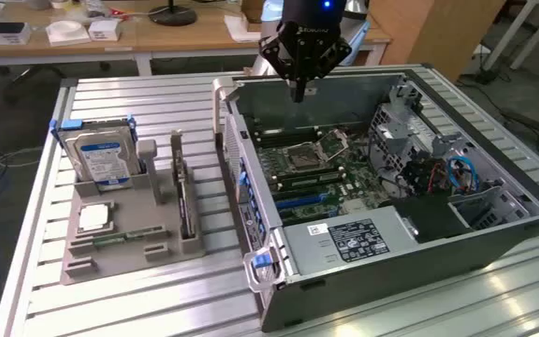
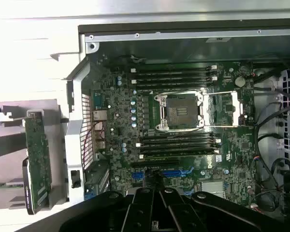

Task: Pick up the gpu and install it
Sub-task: 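Reach for the gpu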

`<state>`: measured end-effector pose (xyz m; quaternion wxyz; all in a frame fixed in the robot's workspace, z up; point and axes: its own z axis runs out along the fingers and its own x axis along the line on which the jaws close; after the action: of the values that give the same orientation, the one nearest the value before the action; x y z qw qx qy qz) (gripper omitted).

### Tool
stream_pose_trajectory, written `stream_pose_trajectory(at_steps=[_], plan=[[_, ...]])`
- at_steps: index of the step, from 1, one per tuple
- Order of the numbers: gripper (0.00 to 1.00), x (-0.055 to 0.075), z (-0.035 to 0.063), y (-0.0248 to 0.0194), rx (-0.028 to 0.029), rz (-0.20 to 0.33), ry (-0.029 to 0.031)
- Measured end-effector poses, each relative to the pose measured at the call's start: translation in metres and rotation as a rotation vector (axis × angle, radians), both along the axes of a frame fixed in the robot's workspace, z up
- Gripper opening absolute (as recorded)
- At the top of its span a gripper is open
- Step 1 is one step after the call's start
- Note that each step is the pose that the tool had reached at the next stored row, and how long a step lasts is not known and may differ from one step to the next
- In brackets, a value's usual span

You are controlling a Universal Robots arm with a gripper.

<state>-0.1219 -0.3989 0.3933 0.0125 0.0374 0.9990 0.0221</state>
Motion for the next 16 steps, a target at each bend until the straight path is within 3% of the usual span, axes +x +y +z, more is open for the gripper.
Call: stream_pose_trajectory(at_steps=[6,16], plan=[[0.1,-0.007,0.0,0.0,0.0,0.0,0.0],[0.1,-0.04,0.0,0.0,0.0,0.0,-0.0001]])
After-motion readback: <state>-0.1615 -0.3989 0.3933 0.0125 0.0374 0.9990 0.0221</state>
